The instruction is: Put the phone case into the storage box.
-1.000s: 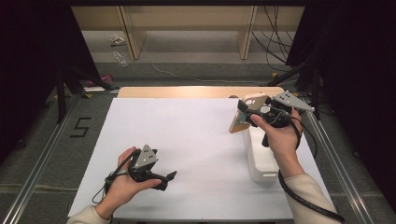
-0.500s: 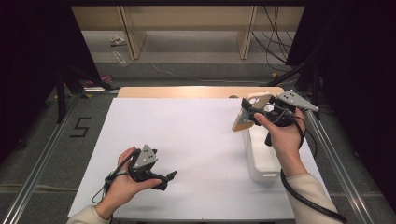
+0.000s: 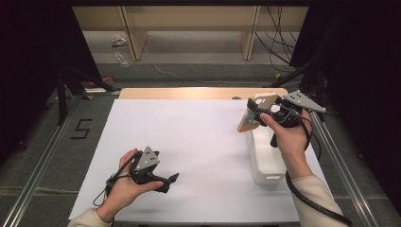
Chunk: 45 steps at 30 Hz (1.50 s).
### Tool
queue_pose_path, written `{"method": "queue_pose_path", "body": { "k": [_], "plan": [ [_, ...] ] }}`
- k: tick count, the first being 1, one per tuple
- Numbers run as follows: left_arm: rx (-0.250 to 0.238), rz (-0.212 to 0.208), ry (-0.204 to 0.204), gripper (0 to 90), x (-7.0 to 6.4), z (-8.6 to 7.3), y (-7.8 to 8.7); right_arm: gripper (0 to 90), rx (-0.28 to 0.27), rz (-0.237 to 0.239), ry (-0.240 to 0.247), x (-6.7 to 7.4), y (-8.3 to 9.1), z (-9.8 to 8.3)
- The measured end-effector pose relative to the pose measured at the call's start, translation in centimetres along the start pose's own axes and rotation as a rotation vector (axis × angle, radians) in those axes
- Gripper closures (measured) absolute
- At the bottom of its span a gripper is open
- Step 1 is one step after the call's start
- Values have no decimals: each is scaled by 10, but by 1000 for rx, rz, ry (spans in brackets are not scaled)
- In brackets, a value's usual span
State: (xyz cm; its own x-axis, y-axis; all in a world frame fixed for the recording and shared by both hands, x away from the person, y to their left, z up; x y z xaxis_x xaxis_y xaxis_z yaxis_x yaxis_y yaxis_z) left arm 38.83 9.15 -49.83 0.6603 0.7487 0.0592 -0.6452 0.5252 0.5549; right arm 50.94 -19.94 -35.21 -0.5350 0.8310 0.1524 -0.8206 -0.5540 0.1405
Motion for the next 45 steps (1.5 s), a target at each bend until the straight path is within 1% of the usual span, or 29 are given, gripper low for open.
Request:
{"method": "queue_pose_path", "body": {
  "k": [30, 35, 45],
  "plan": [
    [0, 0, 1, 0, 0, 0, 0, 129, -19, -37, -9, -15, 7, 6],
    [0, 0, 0, 0, 0, 0, 0, 129, -24, -48, -8, -19, 9, 8],
    [-1, 0, 1, 0, 0, 0, 0, 129, -20, -55, -8, -21, 9, 6]
  ]
}}
Point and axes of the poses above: each handheld gripper's, and its own axes: y roughly backward along the jaws, z roughly out of its top, x roughly to its left, the point moved 10 cm from there along -y, roughly forward along the jaws, and after that the axes turned 5 degrees about z, right-handed, at the moved point
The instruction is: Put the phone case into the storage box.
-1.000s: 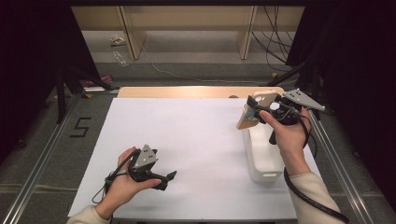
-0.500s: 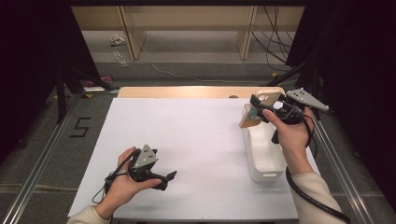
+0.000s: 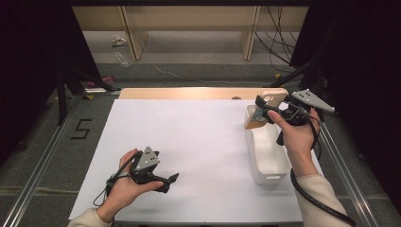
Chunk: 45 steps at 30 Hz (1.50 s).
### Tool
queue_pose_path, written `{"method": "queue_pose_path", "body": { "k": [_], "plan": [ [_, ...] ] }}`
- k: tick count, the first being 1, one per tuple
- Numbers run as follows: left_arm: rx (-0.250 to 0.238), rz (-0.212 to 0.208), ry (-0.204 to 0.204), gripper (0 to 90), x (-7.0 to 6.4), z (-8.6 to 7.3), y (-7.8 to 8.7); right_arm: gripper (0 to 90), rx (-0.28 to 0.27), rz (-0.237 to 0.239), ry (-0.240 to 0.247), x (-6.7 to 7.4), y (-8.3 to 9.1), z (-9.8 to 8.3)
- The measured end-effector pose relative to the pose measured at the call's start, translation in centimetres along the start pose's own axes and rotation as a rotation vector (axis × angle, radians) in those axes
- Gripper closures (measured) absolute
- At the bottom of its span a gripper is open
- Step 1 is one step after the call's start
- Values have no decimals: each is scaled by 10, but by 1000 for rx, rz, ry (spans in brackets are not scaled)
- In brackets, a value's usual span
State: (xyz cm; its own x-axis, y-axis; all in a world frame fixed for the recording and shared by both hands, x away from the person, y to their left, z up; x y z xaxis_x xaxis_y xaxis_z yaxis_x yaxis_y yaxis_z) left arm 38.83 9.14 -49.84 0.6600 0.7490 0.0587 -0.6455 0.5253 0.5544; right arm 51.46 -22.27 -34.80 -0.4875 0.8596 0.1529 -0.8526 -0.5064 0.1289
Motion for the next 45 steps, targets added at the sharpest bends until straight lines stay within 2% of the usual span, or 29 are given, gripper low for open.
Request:
{"method": "queue_pose_path", "body": {
  "k": [45],
  "plan": [
    [-2, -3, 1, 0, 0, 0, 0, 129, 1, -42, -1, -16, 3, 2]
  ]
}}
Point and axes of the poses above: each handheld gripper's, and its own axes: y roughly backward along the jaws, z roughly out of its top, x roughly to its left, the point moved 10 cm from there along -y, roughly forward along the jaws, and after that the axes turned 5 degrees about z, right-handed, at the moved point
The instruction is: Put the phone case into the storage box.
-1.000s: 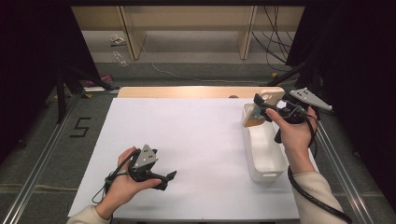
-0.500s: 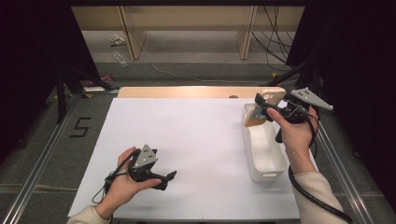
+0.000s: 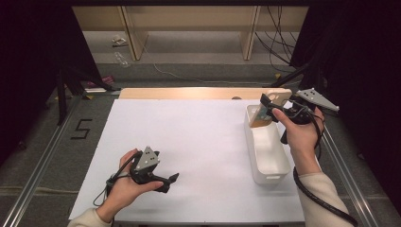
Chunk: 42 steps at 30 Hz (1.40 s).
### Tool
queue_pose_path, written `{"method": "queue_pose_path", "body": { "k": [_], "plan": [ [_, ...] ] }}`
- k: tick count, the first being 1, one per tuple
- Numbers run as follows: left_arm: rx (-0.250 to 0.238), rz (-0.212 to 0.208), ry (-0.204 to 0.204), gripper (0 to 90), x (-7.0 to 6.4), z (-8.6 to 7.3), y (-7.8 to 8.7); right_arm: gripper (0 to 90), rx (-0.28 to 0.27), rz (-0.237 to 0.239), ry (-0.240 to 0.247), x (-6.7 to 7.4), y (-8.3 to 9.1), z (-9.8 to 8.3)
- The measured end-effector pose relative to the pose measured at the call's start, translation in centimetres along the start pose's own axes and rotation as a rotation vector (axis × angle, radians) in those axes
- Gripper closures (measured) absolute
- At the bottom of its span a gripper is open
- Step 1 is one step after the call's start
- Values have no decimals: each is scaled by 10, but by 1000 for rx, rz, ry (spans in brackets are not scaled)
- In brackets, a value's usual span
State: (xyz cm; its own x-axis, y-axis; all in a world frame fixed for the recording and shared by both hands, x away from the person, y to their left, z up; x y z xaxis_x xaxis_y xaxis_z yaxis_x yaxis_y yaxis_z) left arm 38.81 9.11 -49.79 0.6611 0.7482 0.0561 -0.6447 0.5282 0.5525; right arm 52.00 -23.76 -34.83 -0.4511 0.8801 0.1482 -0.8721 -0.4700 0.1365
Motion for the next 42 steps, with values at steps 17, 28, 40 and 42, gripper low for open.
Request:
{"method": "queue_pose_path", "body": {
  "k": [17, 28, 40, 42],
  "plan": [
    [1, 0, 2, 0, 0, 0, 0, 129, 14, -18, 7, -6, -5, -1],
    [1, 0, 3, 0, 0, -1, 0, 129, 22, -27, 14, -8, -11, 0],
    [0, 0, 3, 0, 0, 0, 0, 129, 29, -40, 18, -13, -16, 3],
    [0, 0, 3, 0, 0, 0, 0, 129, 32, -42, 19, -13, -17, 3]
  ]
}}
Point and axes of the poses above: each handheld gripper's, and its own axes: y roughly backward along the jaws, z roughly out of its top, x roughly to its left, the point moved 10 cm from there along -y, roughly forward along the jaws, and after that the axes turned 5 degrees about z, right-handed, at the moved point
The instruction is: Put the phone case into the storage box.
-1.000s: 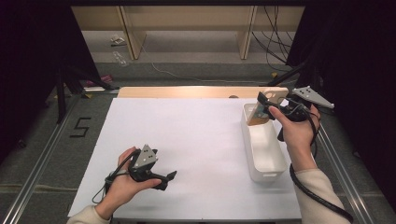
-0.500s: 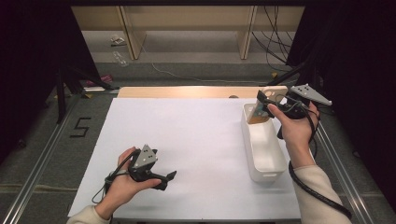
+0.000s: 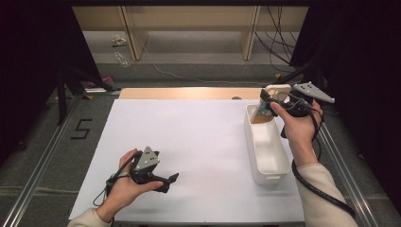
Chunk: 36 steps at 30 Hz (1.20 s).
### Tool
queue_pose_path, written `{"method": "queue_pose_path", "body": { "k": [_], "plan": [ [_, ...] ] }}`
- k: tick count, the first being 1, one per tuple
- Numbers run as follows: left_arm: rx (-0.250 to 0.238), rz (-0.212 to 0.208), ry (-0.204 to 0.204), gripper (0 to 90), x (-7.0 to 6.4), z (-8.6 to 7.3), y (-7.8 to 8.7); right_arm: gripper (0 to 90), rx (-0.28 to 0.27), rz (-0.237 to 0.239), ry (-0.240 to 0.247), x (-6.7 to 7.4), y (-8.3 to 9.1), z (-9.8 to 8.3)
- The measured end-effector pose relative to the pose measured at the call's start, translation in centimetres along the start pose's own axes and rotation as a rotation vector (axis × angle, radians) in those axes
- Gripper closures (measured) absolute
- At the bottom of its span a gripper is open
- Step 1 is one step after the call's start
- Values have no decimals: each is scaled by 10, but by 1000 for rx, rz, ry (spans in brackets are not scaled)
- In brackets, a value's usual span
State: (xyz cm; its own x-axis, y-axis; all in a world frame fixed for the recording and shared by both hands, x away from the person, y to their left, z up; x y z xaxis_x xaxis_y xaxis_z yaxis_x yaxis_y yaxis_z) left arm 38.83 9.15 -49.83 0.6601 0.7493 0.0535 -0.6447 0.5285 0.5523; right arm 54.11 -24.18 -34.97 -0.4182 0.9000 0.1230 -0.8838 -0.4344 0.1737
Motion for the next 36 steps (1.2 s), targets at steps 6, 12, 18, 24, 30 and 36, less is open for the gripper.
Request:
{"method": "queue_pose_path", "body": {
  "k": [6, 12, 18, 24, 30, 36],
  "plan": [
    [1, 0, 0, 0, 0, 0, 0, 129, 5, -4, -2, -2, -2, -1],
    [-1, 1, 0, 0, 0, 0, 0, 129, 12, -7, -4, -3, -4, -3],
    [-2, 0, 0, 0, 0, 0, 0, 129, 17, -11, -4, -4, -7, -4],
    [0, -1, 0, 0, 0, 0, 0, 129, 23, -13, -5, -6, -10, -5],
    [-1, 0, -1, 0, 0, 0, 0, 129, 27, -17, -5, -6, -12, -5],
    [-1, -1, -2, 0, 0, 1, 0, 129, 32, -18, -3, -7, -14, -4]
  ]
}}
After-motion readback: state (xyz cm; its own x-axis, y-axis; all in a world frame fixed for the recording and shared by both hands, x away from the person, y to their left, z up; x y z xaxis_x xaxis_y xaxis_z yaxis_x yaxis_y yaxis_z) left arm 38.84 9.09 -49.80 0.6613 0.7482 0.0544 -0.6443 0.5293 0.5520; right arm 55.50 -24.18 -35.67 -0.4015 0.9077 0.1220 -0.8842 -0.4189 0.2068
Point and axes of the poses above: each handheld gripper's, and its own axes: y roughly backward along the jaws, z roughly out of its top, x roughly to its left, the point moved 10 cm from there along -y, roughly forward along the jaws, and after that the axes turned 5 degrees about z, right-handed, at the moved point
